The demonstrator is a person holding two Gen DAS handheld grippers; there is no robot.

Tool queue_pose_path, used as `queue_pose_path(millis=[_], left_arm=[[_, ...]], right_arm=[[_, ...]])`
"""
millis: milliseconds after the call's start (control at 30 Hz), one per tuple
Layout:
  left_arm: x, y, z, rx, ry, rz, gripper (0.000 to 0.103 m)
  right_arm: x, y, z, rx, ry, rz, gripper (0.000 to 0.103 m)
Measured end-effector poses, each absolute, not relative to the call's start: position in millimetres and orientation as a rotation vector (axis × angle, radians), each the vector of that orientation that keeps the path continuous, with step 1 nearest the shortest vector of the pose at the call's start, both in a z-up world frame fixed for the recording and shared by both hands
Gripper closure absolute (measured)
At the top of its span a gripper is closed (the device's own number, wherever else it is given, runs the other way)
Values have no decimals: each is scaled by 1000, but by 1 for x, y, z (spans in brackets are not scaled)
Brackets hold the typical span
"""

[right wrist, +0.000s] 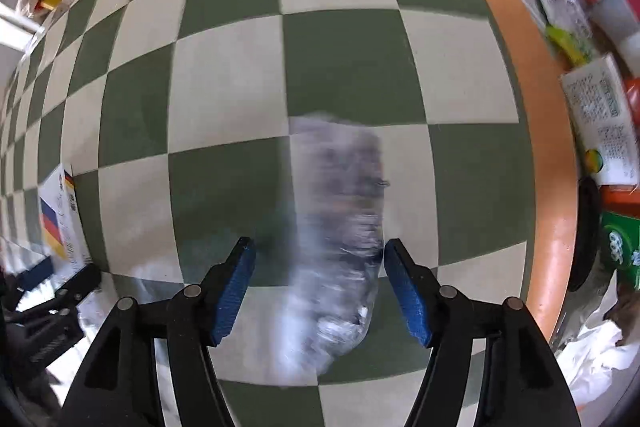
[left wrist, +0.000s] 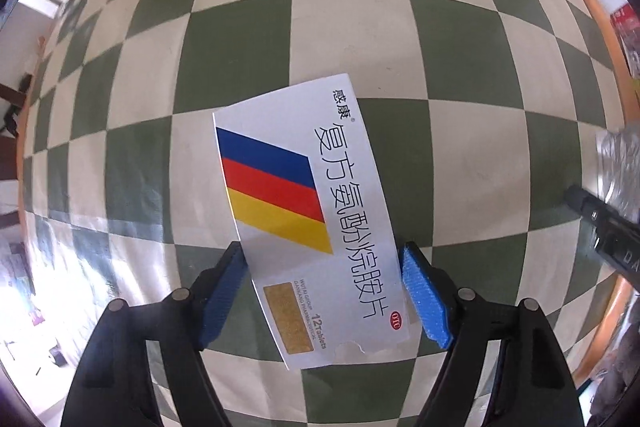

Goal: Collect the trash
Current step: 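Lift the blister pack and medicine box off the table with both tools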

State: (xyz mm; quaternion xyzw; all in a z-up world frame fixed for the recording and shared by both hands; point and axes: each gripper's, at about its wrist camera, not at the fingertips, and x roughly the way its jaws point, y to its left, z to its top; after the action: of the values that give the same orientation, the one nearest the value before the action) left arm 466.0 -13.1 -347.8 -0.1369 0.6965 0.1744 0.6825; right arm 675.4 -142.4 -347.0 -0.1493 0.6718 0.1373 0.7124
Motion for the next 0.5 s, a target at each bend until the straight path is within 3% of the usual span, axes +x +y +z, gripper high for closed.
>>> queue_pose_path(millis=[67, 133, 500], left_arm=[[464, -24, -346, -281, 1556, 392, 28], [456, -37, -341, -259, 1549, 391, 28], [427, -73, -309, -241, 1502, 387, 28]], right_arm=[[668, -140, -346, -338, 1446, 324, 49], [662, -136, -344, -355, 1422, 342, 95], [635, -151, -333, -275, 1379, 403, 96]])
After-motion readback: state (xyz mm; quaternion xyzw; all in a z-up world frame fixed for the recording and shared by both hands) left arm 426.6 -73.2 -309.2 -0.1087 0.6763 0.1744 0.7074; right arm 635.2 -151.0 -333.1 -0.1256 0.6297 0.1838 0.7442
